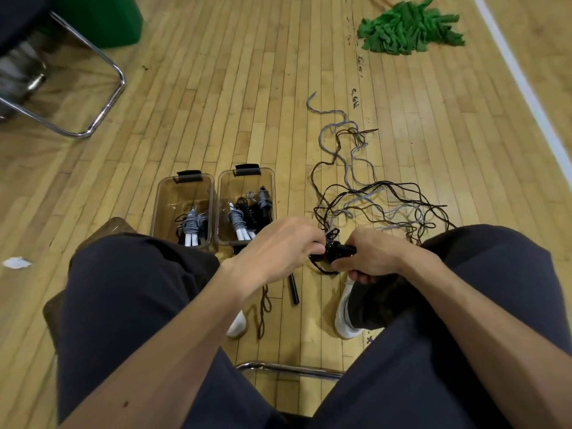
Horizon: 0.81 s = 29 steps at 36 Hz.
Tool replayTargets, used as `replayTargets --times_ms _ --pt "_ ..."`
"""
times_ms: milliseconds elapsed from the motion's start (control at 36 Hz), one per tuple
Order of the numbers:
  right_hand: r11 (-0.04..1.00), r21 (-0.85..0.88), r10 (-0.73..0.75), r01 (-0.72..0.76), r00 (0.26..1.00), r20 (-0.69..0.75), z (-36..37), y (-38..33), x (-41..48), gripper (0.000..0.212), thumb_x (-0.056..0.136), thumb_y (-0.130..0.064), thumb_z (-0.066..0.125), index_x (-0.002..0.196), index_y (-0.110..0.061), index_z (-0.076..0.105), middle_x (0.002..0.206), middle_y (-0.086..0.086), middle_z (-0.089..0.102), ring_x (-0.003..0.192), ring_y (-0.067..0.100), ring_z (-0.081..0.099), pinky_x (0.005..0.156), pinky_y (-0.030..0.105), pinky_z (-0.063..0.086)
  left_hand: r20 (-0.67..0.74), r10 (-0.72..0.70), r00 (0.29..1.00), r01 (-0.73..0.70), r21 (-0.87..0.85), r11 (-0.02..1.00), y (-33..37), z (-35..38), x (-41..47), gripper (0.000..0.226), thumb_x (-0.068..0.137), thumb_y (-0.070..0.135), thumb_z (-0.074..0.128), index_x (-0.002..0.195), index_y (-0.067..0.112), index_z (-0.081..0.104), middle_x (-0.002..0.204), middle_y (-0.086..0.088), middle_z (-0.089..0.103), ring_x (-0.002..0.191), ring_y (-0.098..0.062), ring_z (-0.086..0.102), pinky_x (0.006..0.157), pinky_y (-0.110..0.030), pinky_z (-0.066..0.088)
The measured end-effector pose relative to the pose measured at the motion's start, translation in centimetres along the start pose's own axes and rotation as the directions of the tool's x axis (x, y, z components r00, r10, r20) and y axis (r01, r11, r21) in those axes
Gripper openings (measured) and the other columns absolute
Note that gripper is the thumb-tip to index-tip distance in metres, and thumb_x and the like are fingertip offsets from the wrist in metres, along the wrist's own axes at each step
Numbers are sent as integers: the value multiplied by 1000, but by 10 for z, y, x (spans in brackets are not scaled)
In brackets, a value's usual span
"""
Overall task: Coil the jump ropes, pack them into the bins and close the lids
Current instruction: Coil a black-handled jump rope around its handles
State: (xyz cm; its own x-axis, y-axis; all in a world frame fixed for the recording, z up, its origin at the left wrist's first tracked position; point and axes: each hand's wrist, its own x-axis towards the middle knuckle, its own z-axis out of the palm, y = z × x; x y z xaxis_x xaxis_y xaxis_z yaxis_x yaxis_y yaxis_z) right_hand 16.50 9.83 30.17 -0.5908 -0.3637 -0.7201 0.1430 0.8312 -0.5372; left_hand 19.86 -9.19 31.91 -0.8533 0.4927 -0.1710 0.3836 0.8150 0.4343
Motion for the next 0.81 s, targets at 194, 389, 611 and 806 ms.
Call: replayTargets --times_ms 194,389,611,806 --pt "990 -100 -83 97 987 135 0 -1 -10 25 95 -22 69 72 -16 61 47 -9 60 40 4 54 47 17 45 -35 -10 999 4 -169 986 -3 -1 5 19 94 36 66 98 19 73 91 13 61 88 -6 54 78 -26 43" --pt "986 -43 -139 159 944 299 1 2 -16 17 94 -22 71 79 -16 64 58 -6 62 48 8 56 52 20 48 50 -81 995 94 -387 917 0 -1 11 17 79 33 82 89 22 75 83 14 69 83 3 63 75 -15 50" --pt "966 26 -245 256 887 392 0 0 -25 19 93 -23 72 77 -18 63 62 -2 63 51 11 57 50 20 49 167 -84 982 165 -558 813 -7 2 15 29 72 29 88 91 21 68 88 4 73 89 -9 69 95 -41 53" --pt "930 139 -368 341 877 310 0 0 -32 15 94 -23 70 83 -16 63 67 -2 64 59 14 60 53 23 50 241 -94 966 247 -753 610 -11 3 12 19 75 23 80 85 15 67 76 6 72 74 -6 65 73 -23 51"
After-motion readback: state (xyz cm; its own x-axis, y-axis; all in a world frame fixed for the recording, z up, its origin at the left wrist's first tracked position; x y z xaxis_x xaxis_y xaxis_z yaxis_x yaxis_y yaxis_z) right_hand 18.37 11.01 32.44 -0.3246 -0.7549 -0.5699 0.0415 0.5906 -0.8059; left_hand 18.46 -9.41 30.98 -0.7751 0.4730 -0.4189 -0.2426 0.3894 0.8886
